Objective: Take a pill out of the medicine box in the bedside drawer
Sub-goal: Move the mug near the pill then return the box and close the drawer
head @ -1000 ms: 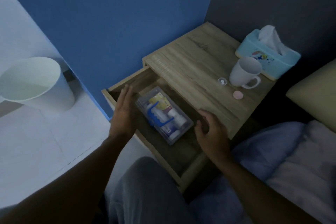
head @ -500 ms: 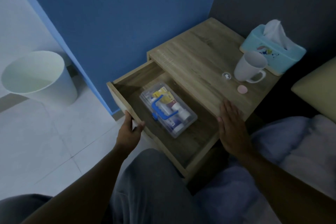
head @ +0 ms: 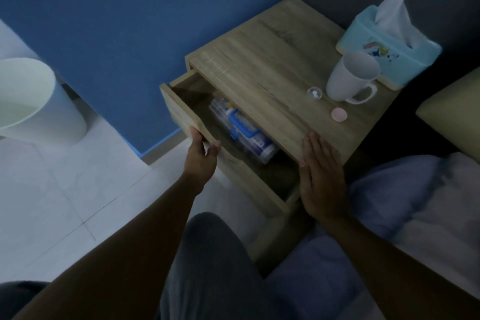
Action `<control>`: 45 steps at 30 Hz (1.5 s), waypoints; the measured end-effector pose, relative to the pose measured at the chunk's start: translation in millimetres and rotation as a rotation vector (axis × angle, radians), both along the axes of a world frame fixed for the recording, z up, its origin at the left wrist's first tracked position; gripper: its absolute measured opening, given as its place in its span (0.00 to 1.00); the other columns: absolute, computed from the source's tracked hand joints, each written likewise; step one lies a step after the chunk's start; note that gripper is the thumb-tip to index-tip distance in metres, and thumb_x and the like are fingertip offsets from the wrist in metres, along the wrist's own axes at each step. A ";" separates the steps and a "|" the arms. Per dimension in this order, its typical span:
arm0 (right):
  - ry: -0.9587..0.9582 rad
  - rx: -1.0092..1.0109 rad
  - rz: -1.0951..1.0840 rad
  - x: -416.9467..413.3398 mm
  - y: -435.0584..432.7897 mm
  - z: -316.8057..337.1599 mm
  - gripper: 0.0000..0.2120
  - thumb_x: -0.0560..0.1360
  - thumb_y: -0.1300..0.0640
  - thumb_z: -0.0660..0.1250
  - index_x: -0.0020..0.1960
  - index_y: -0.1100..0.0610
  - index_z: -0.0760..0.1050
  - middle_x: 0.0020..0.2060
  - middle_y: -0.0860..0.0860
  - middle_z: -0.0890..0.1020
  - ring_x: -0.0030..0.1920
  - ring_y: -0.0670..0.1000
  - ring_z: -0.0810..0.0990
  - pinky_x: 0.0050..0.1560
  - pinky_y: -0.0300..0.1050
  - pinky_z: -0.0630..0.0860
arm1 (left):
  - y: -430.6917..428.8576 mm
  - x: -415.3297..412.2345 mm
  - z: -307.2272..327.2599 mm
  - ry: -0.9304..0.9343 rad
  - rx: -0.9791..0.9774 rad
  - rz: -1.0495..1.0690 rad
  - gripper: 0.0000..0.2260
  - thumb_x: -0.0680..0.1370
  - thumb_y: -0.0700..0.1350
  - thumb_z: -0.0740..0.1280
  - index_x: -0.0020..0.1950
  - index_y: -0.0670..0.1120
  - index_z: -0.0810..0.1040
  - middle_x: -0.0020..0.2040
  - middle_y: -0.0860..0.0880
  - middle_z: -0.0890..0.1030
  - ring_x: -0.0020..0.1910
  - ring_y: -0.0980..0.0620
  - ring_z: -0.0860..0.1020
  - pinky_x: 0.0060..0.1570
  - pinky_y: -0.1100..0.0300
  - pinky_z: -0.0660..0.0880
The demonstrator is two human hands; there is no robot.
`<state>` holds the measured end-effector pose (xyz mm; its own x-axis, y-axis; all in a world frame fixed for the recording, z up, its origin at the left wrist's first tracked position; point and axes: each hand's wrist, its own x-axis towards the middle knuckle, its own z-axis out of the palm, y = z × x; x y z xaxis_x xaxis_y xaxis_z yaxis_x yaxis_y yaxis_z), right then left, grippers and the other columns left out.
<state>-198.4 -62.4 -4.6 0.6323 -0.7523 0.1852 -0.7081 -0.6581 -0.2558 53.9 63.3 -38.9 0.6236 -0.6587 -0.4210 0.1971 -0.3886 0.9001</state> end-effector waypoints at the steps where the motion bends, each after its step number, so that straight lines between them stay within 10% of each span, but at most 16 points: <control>1: -0.009 0.009 -0.001 0.1 -0.1 0.5 0.25 0.82 0.52 0.49 0.78 0.58 0.62 0.78 0.54 0.64 0.78 0.54 0.60 0.76 0.58 0.58 | -8.3 -0.9 -0.4 0.009 -0.005 0.000 0.31 0.80 0.47 0.64 0.79 0.55 0.53 0.74 0.48 0.70 0.69 0.47 0.72 0.63 0.48 0.73; 28: -0.033 -0.032 -0.063 6.4 4.7 1.3 0.25 0.81 0.54 0.53 0.77 0.58 0.65 0.77 0.52 0.66 0.78 0.51 0.60 0.76 0.56 0.58 | -97.9 -18.6 4.0 0.041 -0.062 -0.018 0.33 0.80 0.44 0.63 0.80 0.56 0.50 0.75 0.48 0.66 0.74 0.47 0.65 0.72 0.42 0.65; 33: -0.018 0.010 -0.046 5.4 3.3 3.1 0.24 0.81 0.55 0.55 0.77 0.57 0.65 0.77 0.52 0.65 0.79 0.51 0.59 0.78 0.54 0.54 | -89.8 -7.8 13.1 0.025 0.024 -0.144 0.33 0.82 0.43 0.60 0.80 0.59 0.45 0.76 0.48 0.64 0.70 0.46 0.70 0.64 0.48 0.73; 39: 0.032 0.086 -0.031 4.4 2.4 12.9 0.27 0.81 0.52 0.48 0.78 0.57 0.61 0.78 0.52 0.62 0.79 0.52 0.56 0.79 0.52 0.52 | -64.7 -27.6 31.5 -0.196 0.140 -0.264 0.27 0.83 0.44 0.57 0.80 0.59 0.52 0.44 0.58 0.73 0.36 0.61 0.70 0.32 0.68 0.70; 45: 0.198 0.214 0.035 7.0 -4.5 39.0 0.27 0.82 0.57 0.54 0.80 0.59 0.56 0.80 0.54 0.57 0.80 0.53 0.53 0.79 0.49 0.50 | -40.1 -37.7 82.4 -0.376 0.129 -0.511 0.27 0.83 0.45 0.59 0.80 0.52 0.54 0.74 0.47 0.69 0.51 0.65 0.75 0.47 0.81 0.68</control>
<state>-191.4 -66.9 34.4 0.6666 -0.7379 -0.1052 -0.7358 -0.6290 -0.2508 16.2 23.3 43.5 0.3652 -0.8703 -0.3306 -0.3609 -0.4597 0.8115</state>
